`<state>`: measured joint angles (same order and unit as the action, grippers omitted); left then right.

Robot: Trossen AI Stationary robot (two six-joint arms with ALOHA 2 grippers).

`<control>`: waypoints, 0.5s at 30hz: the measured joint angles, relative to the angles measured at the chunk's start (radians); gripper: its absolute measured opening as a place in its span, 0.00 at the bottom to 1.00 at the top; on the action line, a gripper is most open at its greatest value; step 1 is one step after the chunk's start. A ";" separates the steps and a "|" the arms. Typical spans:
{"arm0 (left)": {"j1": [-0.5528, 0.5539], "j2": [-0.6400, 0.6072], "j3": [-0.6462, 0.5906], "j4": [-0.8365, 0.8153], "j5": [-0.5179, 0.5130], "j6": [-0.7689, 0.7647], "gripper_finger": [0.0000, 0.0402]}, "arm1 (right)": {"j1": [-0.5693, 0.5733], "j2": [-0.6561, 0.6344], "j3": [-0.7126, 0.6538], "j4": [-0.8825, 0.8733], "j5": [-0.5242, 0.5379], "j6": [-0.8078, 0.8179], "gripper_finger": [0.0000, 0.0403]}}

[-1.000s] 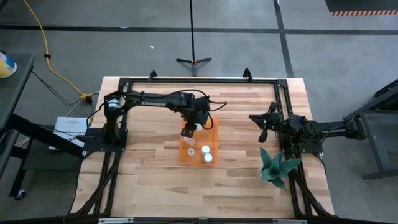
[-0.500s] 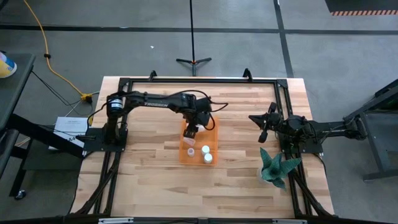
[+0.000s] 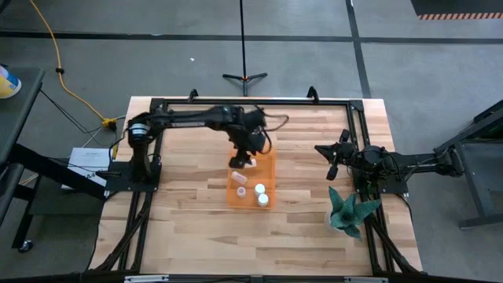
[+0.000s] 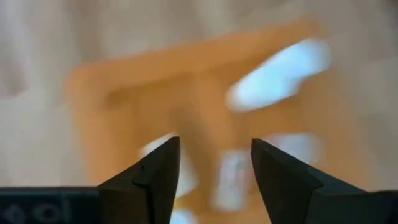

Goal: Pick and place pill bottles into a basket
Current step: Return to Home Position

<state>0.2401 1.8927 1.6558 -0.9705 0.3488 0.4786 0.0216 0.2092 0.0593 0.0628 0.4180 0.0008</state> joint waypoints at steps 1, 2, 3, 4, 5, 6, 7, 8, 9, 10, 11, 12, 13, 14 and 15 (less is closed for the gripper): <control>0.018 -0.025 -0.021 0.010 0.093 0.010 0.56 | 0.000 0.000 0.000 0.000 -0.005 0.001 0.02; 0.033 -0.050 -0.046 0.027 0.164 0.015 0.54 | 0.000 0.000 0.000 -0.001 -0.008 0.002 0.02; 0.049 -0.083 -0.079 0.065 0.207 0.012 0.52 | 0.000 0.000 0.000 -0.003 -0.008 0.002 0.02; 0.059 -0.114 -0.117 0.111 0.217 -0.001 0.51 | 0.000 0.000 0.000 -0.005 -0.008 0.002 0.02; 0.067 -0.147 -0.156 0.163 0.206 -0.024 0.49 | 0.000 0.000 0.000 -0.005 -0.008 0.001 0.02; 0.075 -0.183 -0.198 0.205 0.170 -0.052 0.47 | 0.000 0.000 0.000 -0.005 -0.008 0.001 0.02; 0.080 -0.216 -0.235 0.244 0.116 -0.085 0.46 | 0.000 0.000 0.000 -0.006 -0.008 0.001 0.02; 0.081 -0.247 -0.268 0.271 0.050 -0.129 0.45 | 0.000 0.000 0.000 -0.007 -0.008 0.001 0.02; 0.081 -0.278 -0.299 0.289 -0.016 -0.173 0.44 | 0.000 0.000 0.000 -0.011 -0.008 0.001 0.02; 0.081 -0.310 -0.333 0.299 -0.074 -0.212 0.43 | 0.000 0.000 0.000 -0.015 -0.008 0.001 0.02; 0.081 -0.342 -0.368 0.305 -0.115 -0.250 0.42 | 0.000 0.000 0.000 -0.017 -0.008 0.000 0.02; 0.080 -0.374 -0.408 0.323 -0.134 -0.278 0.42 | 0.000 0.000 0.000 -0.017 -0.006 0.000 0.02; 0.077 -0.408 -0.453 0.355 -0.142 -0.296 0.41 | 0.000 0.000 0.000 -0.016 -0.003 -0.001 0.02; 0.072 -0.441 -0.504 0.402 -0.145 -0.307 0.41 | 0.000 0.000 0.000 -0.016 0.002 -0.002 0.02; 0.066 -0.477 -0.559 0.452 -0.150 -0.320 0.40 | 0.000 0.000 0.000 -0.016 0.006 -0.006 0.02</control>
<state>0.3057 1.4156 1.0967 -0.5184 0.1984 0.1582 0.0216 0.2089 0.0593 0.0467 0.4236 -0.0047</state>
